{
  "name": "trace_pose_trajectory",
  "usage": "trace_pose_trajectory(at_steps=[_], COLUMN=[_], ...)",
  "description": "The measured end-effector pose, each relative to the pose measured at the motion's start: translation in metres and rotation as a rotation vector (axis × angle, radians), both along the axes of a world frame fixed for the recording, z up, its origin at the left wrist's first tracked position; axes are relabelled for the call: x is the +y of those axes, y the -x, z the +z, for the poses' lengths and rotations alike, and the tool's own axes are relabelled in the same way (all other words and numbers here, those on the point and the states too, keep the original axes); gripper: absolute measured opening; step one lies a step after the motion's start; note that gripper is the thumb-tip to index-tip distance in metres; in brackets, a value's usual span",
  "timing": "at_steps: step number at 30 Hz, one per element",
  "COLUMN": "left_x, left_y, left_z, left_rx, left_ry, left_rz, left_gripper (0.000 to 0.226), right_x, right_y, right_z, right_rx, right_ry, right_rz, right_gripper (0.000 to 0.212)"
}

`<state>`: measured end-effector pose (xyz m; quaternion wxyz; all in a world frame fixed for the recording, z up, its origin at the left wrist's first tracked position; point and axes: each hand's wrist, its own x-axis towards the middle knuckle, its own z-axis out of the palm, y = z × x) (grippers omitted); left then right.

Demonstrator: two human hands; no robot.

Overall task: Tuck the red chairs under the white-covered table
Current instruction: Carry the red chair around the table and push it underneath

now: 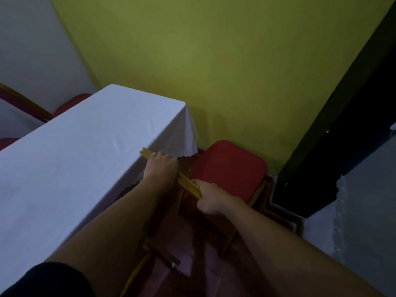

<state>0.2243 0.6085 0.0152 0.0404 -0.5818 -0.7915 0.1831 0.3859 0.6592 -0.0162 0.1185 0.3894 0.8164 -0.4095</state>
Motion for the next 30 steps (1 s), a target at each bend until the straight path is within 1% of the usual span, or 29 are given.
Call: trace_pose_trajectory(at_steps=[2, 6, 9, 12, 14, 16, 18, 20, 21, 23, 24, 26, 27, 28, 30], left_x=[-0.003, -0.009, -0.018, -0.029, -0.036, -0.044, -0.052, -0.059, -0.063, -0.071, -0.075, -0.085, -0.088, -0.09, -0.091], left_y=[-0.001, -0.013, -0.027, -0.041, -0.05, -0.061, -0.071, -0.076, -0.075, -0.066, -0.06, -0.046, -0.04, -0.036, -0.034], left_z=[0.002, 0.002, 0.004, 0.014, 0.014, 0.01, 0.006, 0.001, -0.003, -0.013, -0.017, -0.022, -0.024, -0.024, -0.023], left_rx=[-0.006, -0.081, -0.103, -0.18, -0.236, -0.285, -0.323, -0.387, -0.459, -0.641, -0.698, -0.732, -0.733, -0.728, -0.704], left_ry=[-0.013, -0.047, -0.047, -0.033, -0.01, 0.027, 0.034, 0.015, -0.003, -0.012, 0.001, 0.033, 0.045, 0.052, 0.06], left_rz=[0.002, 0.001, -0.021, -0.062, -0.096, -0.126, -0.17, -0.216, -0.218, -0.158, -0.12, -0.057, -0.017, 0.023, 0.06], left_gripper=[0.023, 0.021, 0.02, 0.022, 0.026, 0.038, 0.045, 0.045, 0.045, 0.049, 0.053, 0.055, 0.054, 0.052, 0.049], right_x=[-0.002, 0.0, 0.001, -0.001, -0.002, -0.003, -0.004, -0.009, -0.012, -0.019, -0.023, -0.032, -0.037, -0.043, -0.056], right_y=[-0.001, -0.011, -0.03, -0.053, -0.069, -0.086, -0.105, -0.124, -0.134, -0.15, -0.156, -0.162, -0.162, -0.159, -0.151], right_z=[0.001, 0.003, 0.01, 0.019, 0.021, 0.02, 0.021, 0.024, 0.024, 0.018, 0.014, 0.005, 0.003, 0.002, 0.002], right_rx=[-0.004, -0.031, -0.085, -0.142, -0.173, -0.202, -0.208, -0.175, -0.155, -0.101, -0.077, -0.017, 0.037, 0.122, 0.351], right_ry=[-0.001, 0.019, -0.021, -0.093, -0.131, -0.139, -0.132, -0.13, -0.138, -0.175, -0.199, -0.215, -0.163, -0.072, 0.152], right_rz=[-0.001, 0.027, 0.071, 0.11, 0.114, 0.093, 0.034, -0.06, -0.126, -0.289, -0.369, -0.526, -0.629, -0.772, -1.093], right_gripper=[0.08, 0.08, 0.081, 0.079, 0.072, 0.058, 0.044, 0.04, 0.039, 0.039, 0.038, 0.032, 0.03, 0.032, 0.045])
